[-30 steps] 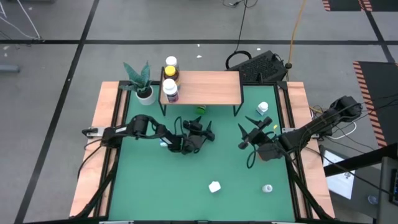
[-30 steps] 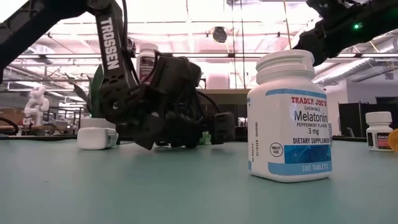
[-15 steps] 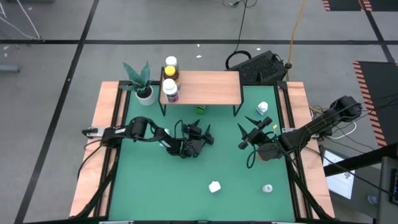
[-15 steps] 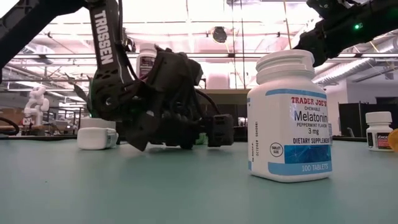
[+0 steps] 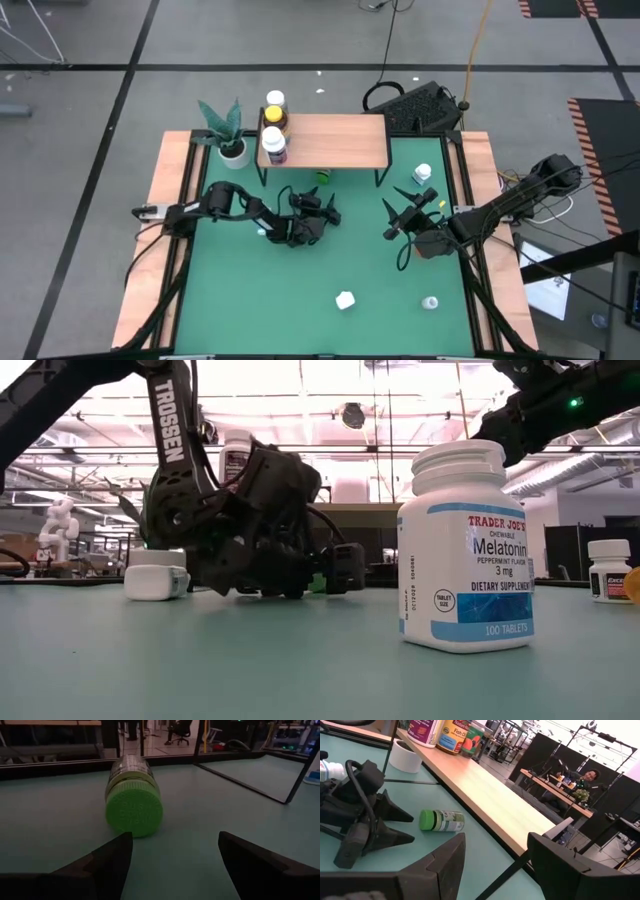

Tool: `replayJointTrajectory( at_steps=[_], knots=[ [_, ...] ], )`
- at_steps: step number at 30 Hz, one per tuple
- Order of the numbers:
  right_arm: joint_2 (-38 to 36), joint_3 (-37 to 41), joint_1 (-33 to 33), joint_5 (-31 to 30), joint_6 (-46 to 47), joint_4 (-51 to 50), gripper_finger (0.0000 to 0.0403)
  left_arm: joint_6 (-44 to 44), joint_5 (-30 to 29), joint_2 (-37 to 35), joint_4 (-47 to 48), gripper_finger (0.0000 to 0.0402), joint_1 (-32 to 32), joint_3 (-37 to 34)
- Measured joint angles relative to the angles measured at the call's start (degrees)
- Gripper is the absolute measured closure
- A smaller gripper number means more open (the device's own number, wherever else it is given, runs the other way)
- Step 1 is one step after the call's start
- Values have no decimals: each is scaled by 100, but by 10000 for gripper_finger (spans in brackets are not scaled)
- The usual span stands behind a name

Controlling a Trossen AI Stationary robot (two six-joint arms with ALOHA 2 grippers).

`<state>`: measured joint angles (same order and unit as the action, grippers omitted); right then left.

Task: Pick and place medicine bottles onto shelf by color
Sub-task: Put the light green pill bottle on the shelf

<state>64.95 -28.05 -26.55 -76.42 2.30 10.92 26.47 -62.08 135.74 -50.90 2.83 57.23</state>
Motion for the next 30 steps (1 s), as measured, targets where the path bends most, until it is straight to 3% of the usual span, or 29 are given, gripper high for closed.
replayJointTrajectory(
  at_steps=[12, 15, 23, 30],
  knots=[
    [-1, 0, -7, 143, 121, -4, 193, 463, 100, -34, 541, 99, -120, 15],
    [0, -2, -7, 485, 137, -5, 193, 434, 174, -36, 577, 83, -120, 15],
    [-1, -1, -29, 525, 153, -2, 193, 437, 335, -48, 604, 26, -105, 15],
    [0, -2, -76, 610, 153, -2, 193, 583, -124, -93, 771, 51, -39, 10]
  ],
)
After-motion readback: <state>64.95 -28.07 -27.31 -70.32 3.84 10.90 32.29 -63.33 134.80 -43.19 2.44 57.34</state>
